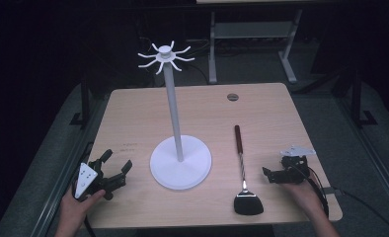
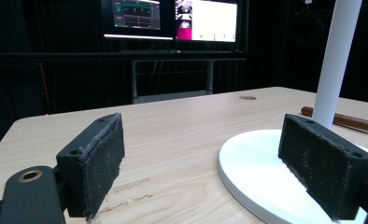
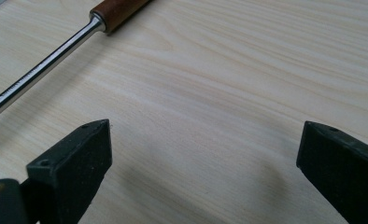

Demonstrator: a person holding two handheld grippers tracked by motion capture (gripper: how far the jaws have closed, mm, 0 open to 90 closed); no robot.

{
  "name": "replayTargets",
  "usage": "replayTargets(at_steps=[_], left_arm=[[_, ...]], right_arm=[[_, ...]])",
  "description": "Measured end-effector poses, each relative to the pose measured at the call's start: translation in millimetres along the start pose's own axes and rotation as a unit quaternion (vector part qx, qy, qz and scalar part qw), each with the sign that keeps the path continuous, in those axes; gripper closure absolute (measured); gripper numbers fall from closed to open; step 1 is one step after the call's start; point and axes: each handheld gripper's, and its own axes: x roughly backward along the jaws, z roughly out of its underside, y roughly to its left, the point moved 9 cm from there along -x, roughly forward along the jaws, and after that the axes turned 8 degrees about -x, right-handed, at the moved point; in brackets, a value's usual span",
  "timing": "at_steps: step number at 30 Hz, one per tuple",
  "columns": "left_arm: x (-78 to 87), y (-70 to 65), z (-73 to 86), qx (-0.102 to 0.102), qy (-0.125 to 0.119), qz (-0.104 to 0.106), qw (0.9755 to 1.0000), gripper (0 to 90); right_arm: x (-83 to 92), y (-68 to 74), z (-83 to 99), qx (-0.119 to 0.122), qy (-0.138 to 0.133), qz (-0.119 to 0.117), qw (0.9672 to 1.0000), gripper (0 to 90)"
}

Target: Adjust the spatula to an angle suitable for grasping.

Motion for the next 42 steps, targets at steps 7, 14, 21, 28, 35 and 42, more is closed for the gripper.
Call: replayTargets(at_steps=[7,14,21,28,35,42], left_arm=[[0.0,0.3,0.0,0.001,0.0,-0.001,1.0,14.0],[0.5,1.3,-0.4,0.003,-0.003,-0.004,1.0,14.0],[0.8,1.4,-0.5,0.004,-0.004,-0.003,1.0,14.0],[0.1,0.4,-0.1,0.001,-0.001,-0.001,1.0,14.0],[-0.1,0.6,0.0,0.0,0.0,-0.004,1.0,14.0],[-0.2,0.8,0.0,0.0,0.0,-0.007,1.0,14.0]], right_arm=[[1.7,1.1,-8.2,0.007,-0.008,-0.001,0.9999,6.2],[0.5,5.7,-24.1,0.018,-0.014,-0.006,0.9997,13.3],[-0.2,6.6,-35.9,0.011,-0.018,-0.005,0.9998,20.3],[-2.1,6.2,-49.3,0.005,-0.034,-0.01,0.9993,34.9],[-6.7,4.0,-61.8,-0.003,-0.043,-0.019,0.9989,58.2],[-15.1,4.2,-75.9,-0.004,-0.056,-0.03,0.998,74.3]])
